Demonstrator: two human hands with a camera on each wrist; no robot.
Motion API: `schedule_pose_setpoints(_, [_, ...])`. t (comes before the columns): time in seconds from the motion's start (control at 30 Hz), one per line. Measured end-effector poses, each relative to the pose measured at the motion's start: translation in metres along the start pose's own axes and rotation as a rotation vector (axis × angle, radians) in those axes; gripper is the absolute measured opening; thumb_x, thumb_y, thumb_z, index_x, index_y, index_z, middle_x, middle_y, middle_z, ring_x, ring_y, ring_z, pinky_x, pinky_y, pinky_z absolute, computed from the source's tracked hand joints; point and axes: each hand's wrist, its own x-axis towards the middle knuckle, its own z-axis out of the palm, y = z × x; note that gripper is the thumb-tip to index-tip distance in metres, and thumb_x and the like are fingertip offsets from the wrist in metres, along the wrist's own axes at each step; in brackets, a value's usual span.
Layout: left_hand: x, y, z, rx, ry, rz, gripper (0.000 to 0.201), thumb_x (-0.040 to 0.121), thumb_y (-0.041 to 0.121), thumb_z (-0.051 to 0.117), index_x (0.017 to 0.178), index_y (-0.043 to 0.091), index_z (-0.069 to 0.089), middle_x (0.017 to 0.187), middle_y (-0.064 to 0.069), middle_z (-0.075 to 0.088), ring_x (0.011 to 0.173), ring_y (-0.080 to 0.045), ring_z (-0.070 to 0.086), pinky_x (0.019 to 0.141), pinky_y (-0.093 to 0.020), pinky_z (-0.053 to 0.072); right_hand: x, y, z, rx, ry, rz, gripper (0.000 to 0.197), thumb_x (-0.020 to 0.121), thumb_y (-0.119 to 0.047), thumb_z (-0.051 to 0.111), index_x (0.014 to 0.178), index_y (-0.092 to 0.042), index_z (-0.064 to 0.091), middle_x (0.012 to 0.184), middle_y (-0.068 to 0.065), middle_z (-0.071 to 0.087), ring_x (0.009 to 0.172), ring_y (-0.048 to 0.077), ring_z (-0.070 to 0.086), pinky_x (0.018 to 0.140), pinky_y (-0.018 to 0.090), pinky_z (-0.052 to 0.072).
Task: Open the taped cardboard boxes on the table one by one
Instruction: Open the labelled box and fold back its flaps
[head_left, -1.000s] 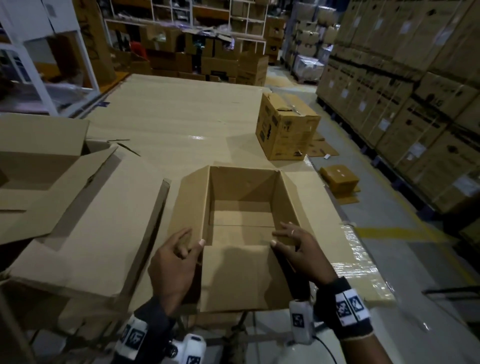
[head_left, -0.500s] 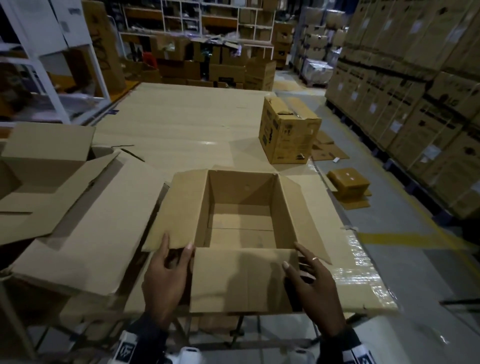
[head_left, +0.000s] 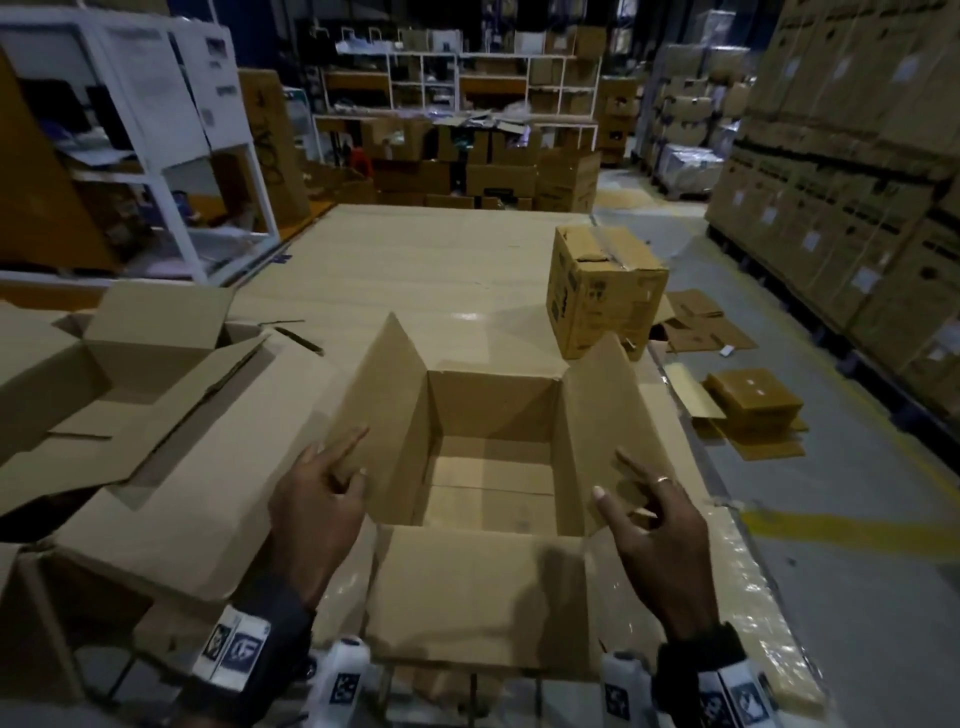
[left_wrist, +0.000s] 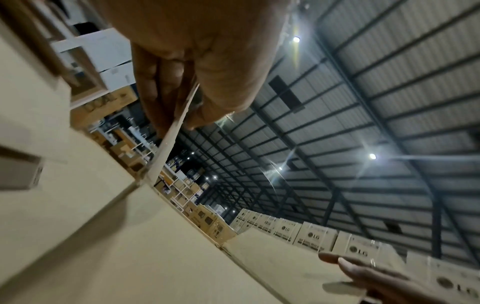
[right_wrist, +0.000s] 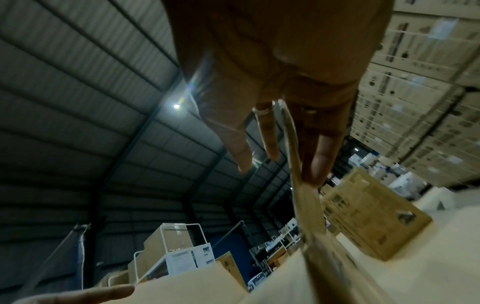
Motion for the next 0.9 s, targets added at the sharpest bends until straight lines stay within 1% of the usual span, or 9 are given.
schedule_pose_setpoints(0.1, [0.004, 0.007, 0.003, 0.162, -0.106, -0.018, 0.061, 0.086, 0.014, 0.078, 0.138, 0.038, 0.059, 0.12, -0.011, 0.07, 0.089, -0.026, 0.067, 0.09, -0.041, 0.055, 0.016, 0.005, 0.001, -0.129, -0.06, -0.094, 0.048, 0.09, -0.032, 0.074, 0.135, -0.028, 0.059, 0.117, -0.012, 0.064, 0.085, 0.002, 0.065, 0.076, 0.03, 0.061])
schedule_pose_setpoints(0.2, [0.003, 0.008, 0.007, 0.183, -0.157, -0.043, 0.065, 0.085, 0.011, 0.079, 0.139, 0.04, 0.057, 0.117, -0.007, 0.073, 0.088, -0.021, 0.07, 0.09, -0.031, 0.054, 0.026, 0.015, 0.007, -0.206, -0.085, -0.149, 0.034, 0.093, -0.025, 0.07, 0.127, -0.022, 0.068, 0.105, -0.001, 0.076, 0.068, 0.009, 0.069, 0.065, 0.041, 0.063])
schedule_pose_setpoints(0.33, [0.006, 0.008, 0.007, 0.187, -0.12, 0.031, 0.075, 0.083, 0.005, 0.08, 0.14, 0.042, 0.048, 0.085, -0.002, 0.073, 0.058, -0.002, 0.055, 0.067, -0.021, 0.05, 0.039, 0.014, 0.009, -0.218, -0.071, -0.197, 0.02, 0.093, -0.011, 0.069, 0.112, -0.011, 0.077, 0.086, 0.008, 0.079, 0.062, 0.021, 0.071, 0.061, 0.042, 0.062])
schedule_pose_setpoints(0.43, [0.012, 0.008, 0.0, 0.239, -0.099, 0.111, 0.081, 0.078, 0.001, 0.082, 0.144, 0.035, 0.051, 0.079, -0.006, 0.074, 0.053, -0.009, 0.057, 0.059, -0.028, 0.055, 0.047, 0.006, 0.012, -0.216, -0.063, -0.192, 0.023, 0.094, -0.015, 0.066, 0.114, -0.016, 0.077, 0.087, 0.009, 0.079, 0.068, 0.028, 0.073, 0.067, 0.045, 0.061])
schedule_pose_setpoints(0.53, [0.018, 0.013, -0.016, 0.278, -0.045, 0.097, 0.082, 0.082, 0.003, 0.078, 0.148, 0.038, 0.044, 0.068, -0.003, 0.069, 0.05, -0.012, 0.056, 0.056, -0.033, 0.058, 0.055, -0.01, 0.017, -0.194, -0.05, -0.226, 0.021, 0.093, -0.015, 0.067, 0.111, -0.017, 0.078, 0.086, 0.012, 0.078, 0.069, 0.034, 0.072, 0.065, 0.047, 0.06])
schedule_pose_setpoints(0.7, [0.033, 0.023, -0.054, 0.245, 0.067, 0.176, 0.076, 0.086, -0.001, 0.073, 0.148, 0.031, 0.044, 0.081, 0.009, 0.065, 0.061, 0.009, 0.054, 0.056, -0.004, 0.047, 0.064, -0.056, 0.027, -0.162, 0.002, -0.312, 0.011, 0.086, -0.006, 0.075, 0.095, -0.008, 0.081, 0.074, 0.016, 0.074, 0.059, 0.036, 0.065, 0.058, 0.039, 0.054])
schedule_pose_setpoints(0.77, [0.042, 0.021, -0.072, 0.255, 0.113, 0.201, 0.08, 0.084, -0.001, 0.075, 0.149, 0.034, 0.043, 0.079, 0.002, 0.067, 0.065, 0.001, 0.057, 0.059, -0.014, 0.053, 0.067, -0.08, 0.031, -0.12, 0.05, -0.369, 0.023, 0.081, 0.0, 0.079, 0.102, -0.01, 0.081, 0.072, 0.017, 0.074, 0.055, 0.035, 0.064, 0.056, 0.038, 0.051])
schedule_pose_setpoints(0.83, [0.051, 0.018, -0.092, 0.241, 0.168, 0.212, 0.084, 0.084, 0.0, 0.076, 0.151, 0.036, 0.04, 0.096, -0.008, 0.075, 0.076, -0.017, 0.07, 0.067, -0.037, 0.063, 0.073, -0.105, 0.035, -0.054, 0.098, -0.414, 0.035, 0.077, 0.003, 0.081, 0.108, -0.012, 0.08, 0.07, 0.017, 0.074, 0.052, 0.033, 0.063, 0.056, 0.038, 0.052])
schedule_pose_setpoints(0.9, [0.059, 0.015, -0.114, 0.216, 0.236, 0.222, 0.085, 0.085, 0.001, 0.077, 0.153, 0.037, 0.039, 0.114, -0.01, 0.075, 0.089, -0.024, 0.074, 0.074, -0.043, 0.065, 0.072, -0.124, 0.041, -0.009, 0.164, -0.455, 0.036, 0.075, 0.004, 0.083, 0.108, -0.011, 0.079, 0.071, 0.018, 0.074, 0.05, 0.032, 0.061, 0.057, 0.042, 0.056])
